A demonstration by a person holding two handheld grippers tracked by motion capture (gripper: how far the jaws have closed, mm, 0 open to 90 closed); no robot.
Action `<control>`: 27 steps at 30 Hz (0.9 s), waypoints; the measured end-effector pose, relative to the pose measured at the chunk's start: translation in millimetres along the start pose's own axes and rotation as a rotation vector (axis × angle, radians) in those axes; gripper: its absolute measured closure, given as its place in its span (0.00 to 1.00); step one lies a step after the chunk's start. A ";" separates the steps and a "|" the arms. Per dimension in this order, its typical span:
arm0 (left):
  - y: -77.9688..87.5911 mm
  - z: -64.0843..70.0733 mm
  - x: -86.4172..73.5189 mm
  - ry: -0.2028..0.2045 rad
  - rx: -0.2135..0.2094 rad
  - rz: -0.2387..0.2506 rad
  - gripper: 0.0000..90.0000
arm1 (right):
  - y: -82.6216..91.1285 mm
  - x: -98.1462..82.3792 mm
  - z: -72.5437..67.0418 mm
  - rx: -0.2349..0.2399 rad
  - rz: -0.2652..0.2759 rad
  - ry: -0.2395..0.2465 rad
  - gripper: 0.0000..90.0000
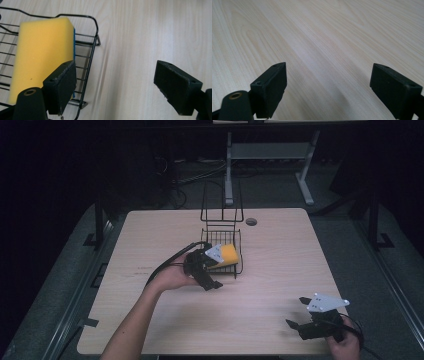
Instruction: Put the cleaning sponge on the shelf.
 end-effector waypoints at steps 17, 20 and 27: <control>1.3 19.4 -20.3 0.013 -0.005 -0.006 0.20 | -2.1 1.0 -4.2 0.009 -0.009 0.015 0.15; 1.5 23.5 -24.4 0.021 -0.002 -0.010 0.20 | -3.2 1.3 -5.3 0.012 -0.012 0.020 0.15; 3.0 34.8 -33.8 0.011 0.002 -0.021 0.20 | -3.9 1.1 -6.8 0.012 -0.020 0.023 0.15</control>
Point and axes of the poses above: each handheld gripper's, and its own axes: y roughly backward along the jaws, x roughly out of its top, z roughly to its right, the point moved 7 cm from there along -y, roughly forward along the jaws, and after that the axes turned 3 degrees about y, right-handed, at the moved point
